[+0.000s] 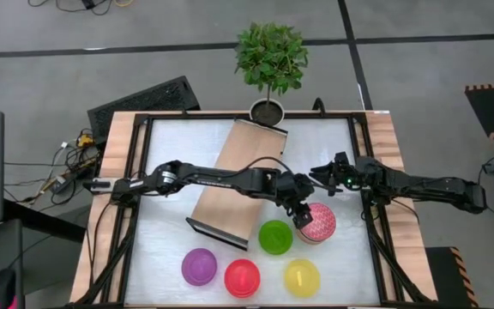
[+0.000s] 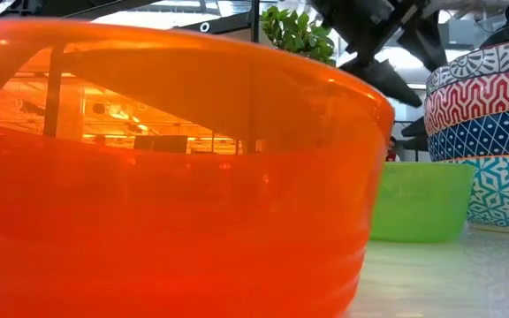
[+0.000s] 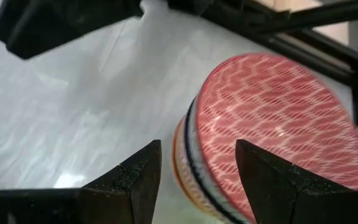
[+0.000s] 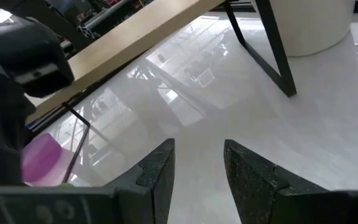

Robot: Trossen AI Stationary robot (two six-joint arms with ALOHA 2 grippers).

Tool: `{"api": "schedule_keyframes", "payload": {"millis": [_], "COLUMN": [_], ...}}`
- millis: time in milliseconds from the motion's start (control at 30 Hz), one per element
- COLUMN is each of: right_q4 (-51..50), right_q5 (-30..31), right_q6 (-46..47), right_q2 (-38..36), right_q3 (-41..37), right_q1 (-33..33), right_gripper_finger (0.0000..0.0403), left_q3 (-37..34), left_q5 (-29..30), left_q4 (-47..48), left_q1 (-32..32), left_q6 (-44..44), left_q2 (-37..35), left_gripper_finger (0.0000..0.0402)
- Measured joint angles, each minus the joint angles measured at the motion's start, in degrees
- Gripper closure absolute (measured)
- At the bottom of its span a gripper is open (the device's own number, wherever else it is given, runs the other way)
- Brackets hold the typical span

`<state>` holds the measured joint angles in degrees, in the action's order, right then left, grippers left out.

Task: Place and stack bowls onto a shelf
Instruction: Put the red patterned bowl on the shelf

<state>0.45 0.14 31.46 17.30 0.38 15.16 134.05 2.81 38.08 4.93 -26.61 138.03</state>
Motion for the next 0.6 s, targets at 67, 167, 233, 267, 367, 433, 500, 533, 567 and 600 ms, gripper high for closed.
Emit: {"api": "schedule_keyframes", "payload": {"millis": [67,167,233,267,367,433,500,533,567,600], "right_q4": [0.02,0.0,0.0,0.0,0.01,0.02,0.02,0.0,0.0,0.0], "right_q5": [0.0,0.0,0.02,0.02,0.02,0.02,0.02,0.02,0.02,0.02], "right_q6": [0.0,0.0,0.0,0.0,0.0,-0.06,-0.44,-0.48,-0.48,-0.48], "right_q2": [0.0,0.0,0.0,0.0,0.0,0.0,0.0,0.0,0.0,0.0], "right_q3": [0.0,0.0,0.0,0.0,0.0,0.0,0.0,0.0,0.0,0.0], "right_q1": [0.0,0.0,0.0,0.0,0.0,0.0,0.0,0.0,0.0,0.0], "right_gripper_finger": [0.0239,0.0239,0.0239,0.0239,0.0239,0.0239,0.0239,0.0239,0.0239,0.0239], "left_q3": [-0.01,-0.01,-0.01,-0.01,-0.01,-0.01,-0.01,-0.01,-0.21,-0.66], "left_q5": [0.52,2.19,2.12,1.87,1.96,2.42,1.95,1.3,0.73,0.61], "left_q4": [0.19,-0.14,0.05,0.05,-0.1,-0.02,0.08,0.13,-0.05,-0.33], "left_q1": [0.05,0.22,0.35,0.45,0.79,0.87,0.87,0.87,0.87,0.87], "left_q6": [0.56,2.02,2.19,2.23,2.36,2.36,2.38,2.38,2.38,2.37], "left_q2": [0.01,-0.01,-0.01,-0.01,-0.01,-0.01,-0.01,-0.02,-0.05,-0.08], "left_gripper_finger": [0.0211,0.0216,0.0223,0.0228,0.0241,0.0246,0.0249,0.025,0.025,0.025]}}
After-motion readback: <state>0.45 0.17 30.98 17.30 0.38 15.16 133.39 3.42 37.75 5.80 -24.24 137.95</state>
